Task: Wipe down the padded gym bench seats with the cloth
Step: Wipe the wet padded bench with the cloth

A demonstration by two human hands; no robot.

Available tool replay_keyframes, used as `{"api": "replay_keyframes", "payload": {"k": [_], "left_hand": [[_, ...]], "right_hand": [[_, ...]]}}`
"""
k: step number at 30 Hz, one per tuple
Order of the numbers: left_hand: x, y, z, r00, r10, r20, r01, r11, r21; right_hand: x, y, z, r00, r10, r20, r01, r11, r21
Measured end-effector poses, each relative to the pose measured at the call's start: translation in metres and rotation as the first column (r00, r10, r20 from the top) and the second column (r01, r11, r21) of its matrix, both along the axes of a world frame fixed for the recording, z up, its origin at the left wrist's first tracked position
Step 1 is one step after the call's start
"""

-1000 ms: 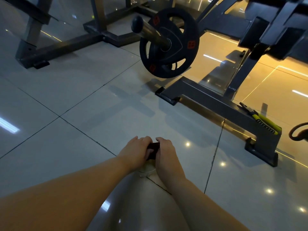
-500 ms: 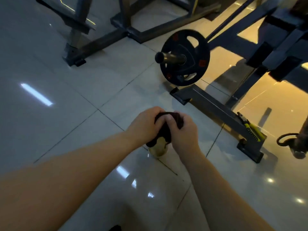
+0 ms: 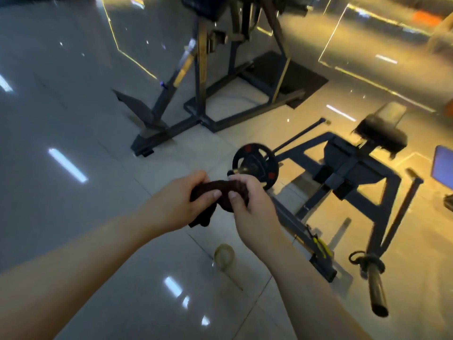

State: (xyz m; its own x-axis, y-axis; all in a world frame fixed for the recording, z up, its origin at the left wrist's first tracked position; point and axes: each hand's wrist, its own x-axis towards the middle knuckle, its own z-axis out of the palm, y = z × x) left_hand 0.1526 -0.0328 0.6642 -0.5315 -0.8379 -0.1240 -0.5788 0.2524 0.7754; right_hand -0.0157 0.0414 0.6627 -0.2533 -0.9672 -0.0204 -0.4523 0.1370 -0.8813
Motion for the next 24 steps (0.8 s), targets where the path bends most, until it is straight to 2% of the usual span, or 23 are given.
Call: {"api": "replay_keyframes", "payload": {"k": [2, 5, 7, 12, 17, 20, 24], "left_hand": [[0.011, -0.003, 0.055, 0.995, 0.050, -0.085, -0.056, 0.996, -0.064], [0.028, -0.009, 0.135, 0.967, 0.091, -0.240, -0.117, 0.989, -0.096], [0.043, -0.013, 0.184, 0.954, 0.098, -0.283, -0.135, 0.984, -0.116], [0.088, -0.026, 0.283, 0.912, 0.017, -0.411, -0.077, 0.989, -0.130], [0.115, -0.046, 0.347, 0.865, -0.043, -0.501, -0.123, 0.948, -0.293], [0.123, -0.065, 0.373, 0.878, -0.099, -0.469, -0.114, 0.907, -0.405], [0.125, -0.099, 0.394, 0.878, -0.163, -0.451, -0.063, 0.893, -0.445]], "right_hand": [[0.016, -0.008, 0.052, 0.999, 0.038, -0.009, -0.038, 0.999, -0.019], [0.039, -0.021, 0.133, 0.998, -0.019, 0.053, 0.024, 0.995, -0.097], [0.055, -0.028, 0.185, 0.997, -0.038, 0.073, 0.049, 0.986, -0.156], [0.089, -0.037, 0.285, 0.993, -0.086, -0.083, 0.055, 0.945, -0.323], [0.115, -0.046, 0.342, 0.982, -0.110, -0.155, 0.047, 0.932, -0.360], [0.126, -0.059, 0.371, 0.983, -0.102, -0.150, 0.035, 0.919, -0.393], [0.133, -0.086, 0.396, 0.982, -0.049, -0.180, -0.024, 0.922, -0.386]]}}
